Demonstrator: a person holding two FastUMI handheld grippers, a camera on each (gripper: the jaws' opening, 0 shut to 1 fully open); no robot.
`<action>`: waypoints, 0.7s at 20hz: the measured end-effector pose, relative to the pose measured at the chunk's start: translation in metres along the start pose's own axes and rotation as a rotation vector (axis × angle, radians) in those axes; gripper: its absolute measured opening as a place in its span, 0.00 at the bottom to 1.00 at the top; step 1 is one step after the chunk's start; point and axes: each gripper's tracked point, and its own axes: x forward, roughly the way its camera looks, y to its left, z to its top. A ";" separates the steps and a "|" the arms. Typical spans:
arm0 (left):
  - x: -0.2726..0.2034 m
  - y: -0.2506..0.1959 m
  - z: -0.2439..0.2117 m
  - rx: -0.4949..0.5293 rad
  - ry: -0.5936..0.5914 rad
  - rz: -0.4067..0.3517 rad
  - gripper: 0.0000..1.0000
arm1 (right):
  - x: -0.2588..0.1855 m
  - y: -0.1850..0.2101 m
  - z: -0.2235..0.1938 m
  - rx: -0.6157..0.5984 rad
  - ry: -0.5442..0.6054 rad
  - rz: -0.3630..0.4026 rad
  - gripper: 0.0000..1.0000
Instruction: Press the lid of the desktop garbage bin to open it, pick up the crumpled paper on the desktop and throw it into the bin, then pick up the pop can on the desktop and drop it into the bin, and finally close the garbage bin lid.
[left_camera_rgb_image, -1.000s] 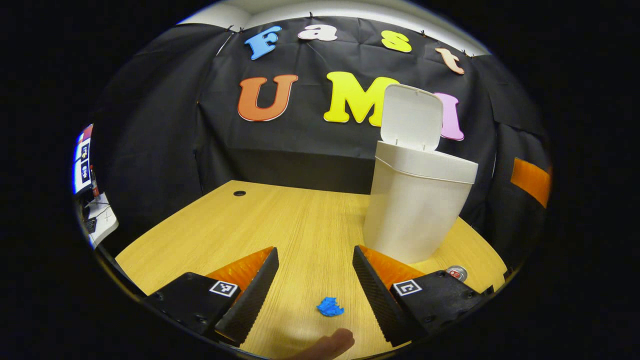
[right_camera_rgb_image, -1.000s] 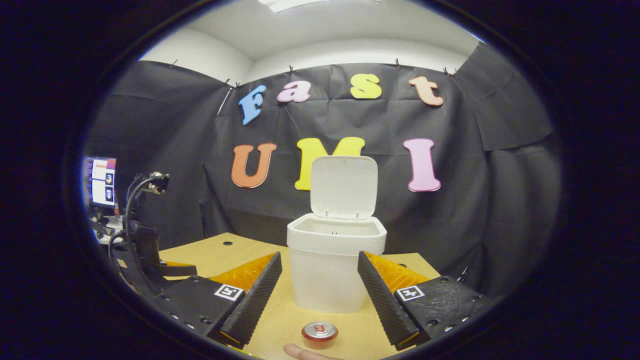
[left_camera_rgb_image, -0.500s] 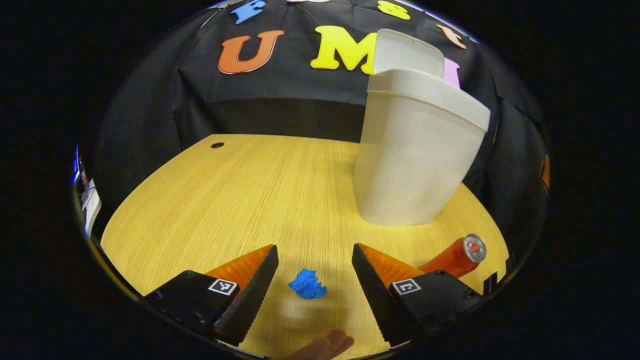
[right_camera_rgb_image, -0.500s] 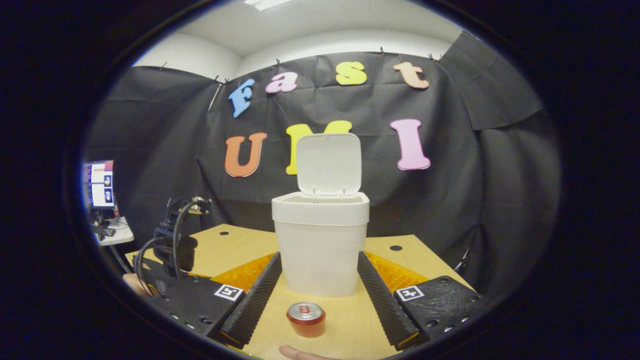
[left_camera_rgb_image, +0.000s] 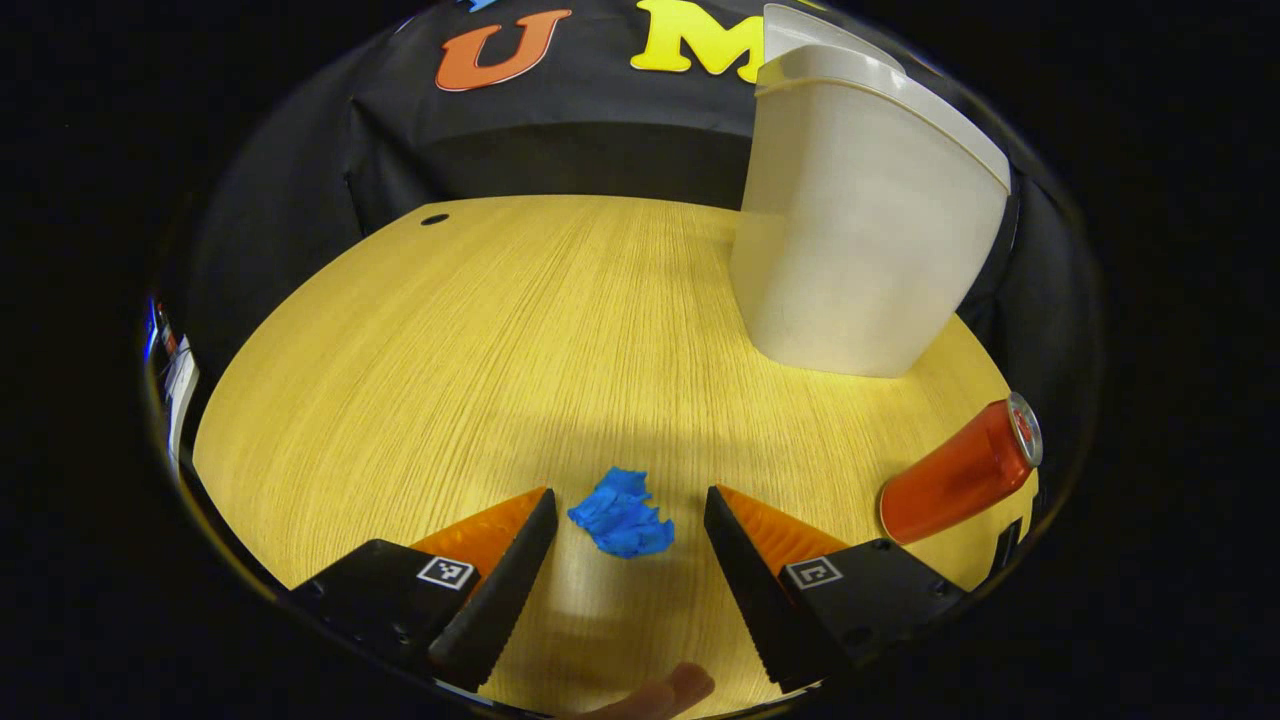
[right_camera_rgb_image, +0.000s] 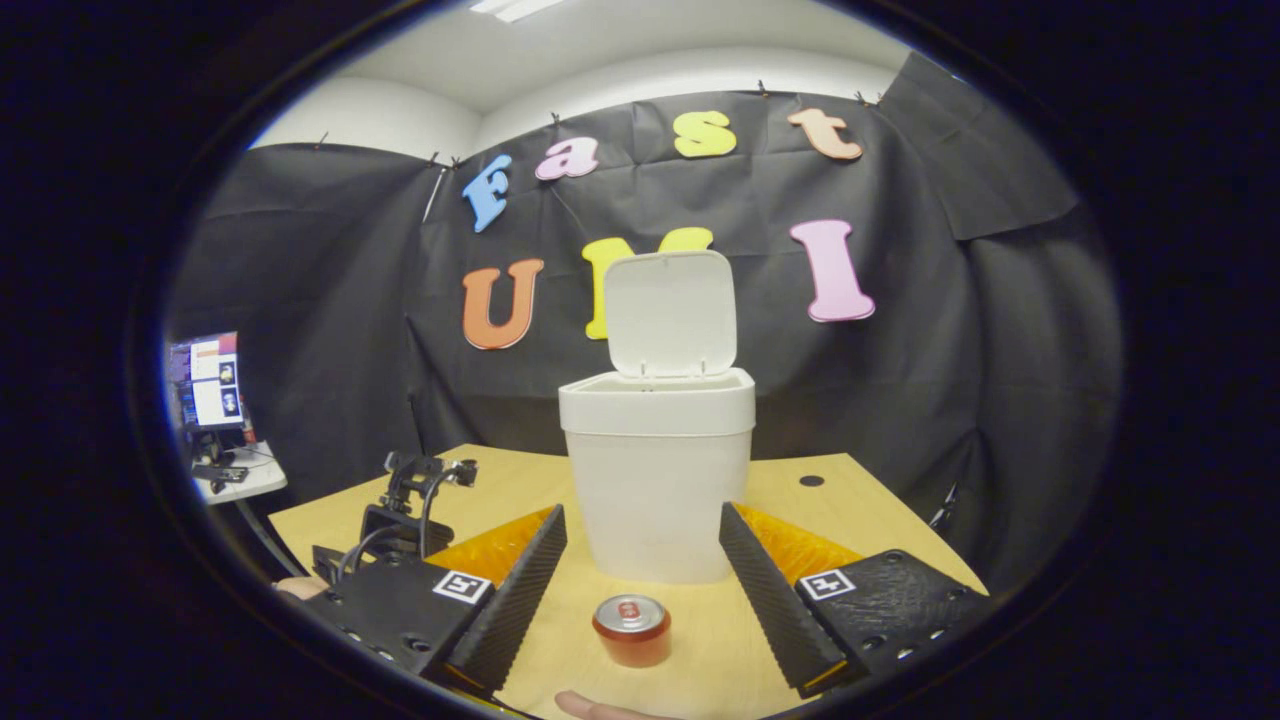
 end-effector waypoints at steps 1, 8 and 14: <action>-0.001 -0.001 -0.001 0.028 0.009 0.001 0.94 | 0.000 0.000 0.000 -0.004 -0.001 -0.003 0.96; -0.015 -0.003 0.022 0.093 -0.023 -0.015 0.82 | 0.005 0.003 -0.019 -0.004 0.052 -0.018 0.96; -0.034 -0.014 0.058 0.134 -0.043 -0.028 0.51 | 0.019 0.022 -0.069 0.023 0.204 -0.048 0.96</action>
